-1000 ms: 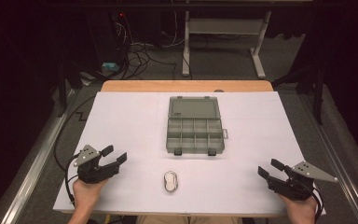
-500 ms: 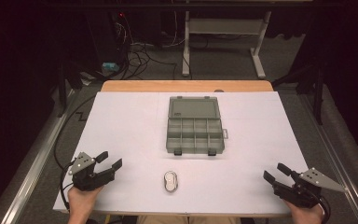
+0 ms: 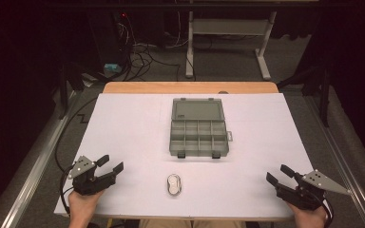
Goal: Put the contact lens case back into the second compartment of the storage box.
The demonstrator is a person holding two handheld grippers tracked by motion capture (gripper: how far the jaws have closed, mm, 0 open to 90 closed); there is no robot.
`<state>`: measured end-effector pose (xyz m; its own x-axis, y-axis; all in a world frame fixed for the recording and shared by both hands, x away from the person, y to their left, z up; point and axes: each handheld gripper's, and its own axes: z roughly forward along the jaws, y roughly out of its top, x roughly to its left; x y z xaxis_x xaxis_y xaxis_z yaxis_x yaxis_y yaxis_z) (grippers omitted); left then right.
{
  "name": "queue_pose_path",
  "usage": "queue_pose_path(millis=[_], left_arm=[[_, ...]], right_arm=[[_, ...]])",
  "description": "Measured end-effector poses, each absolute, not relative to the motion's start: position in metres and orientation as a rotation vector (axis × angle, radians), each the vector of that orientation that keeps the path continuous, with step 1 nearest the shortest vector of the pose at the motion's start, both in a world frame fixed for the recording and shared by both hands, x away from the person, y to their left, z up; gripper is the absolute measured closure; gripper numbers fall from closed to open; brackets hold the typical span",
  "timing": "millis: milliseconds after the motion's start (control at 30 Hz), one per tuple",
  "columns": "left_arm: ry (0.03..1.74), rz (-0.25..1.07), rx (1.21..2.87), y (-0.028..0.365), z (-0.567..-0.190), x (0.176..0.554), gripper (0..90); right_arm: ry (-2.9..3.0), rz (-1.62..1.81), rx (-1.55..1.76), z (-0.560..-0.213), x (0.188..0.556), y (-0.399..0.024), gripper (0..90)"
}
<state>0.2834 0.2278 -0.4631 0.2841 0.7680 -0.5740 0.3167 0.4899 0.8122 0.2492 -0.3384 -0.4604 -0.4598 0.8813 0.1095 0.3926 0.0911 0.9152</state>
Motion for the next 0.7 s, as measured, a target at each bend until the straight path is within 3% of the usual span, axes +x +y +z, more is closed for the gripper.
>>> queue_pose_path(millis=[700], left_arm=[[1.28,0.369,1.121,0.206,-0.449,0.281,35.7]], right_arm=[[1.924,1.372,1.25,-0.461,0.251,-0.339,34.4]])
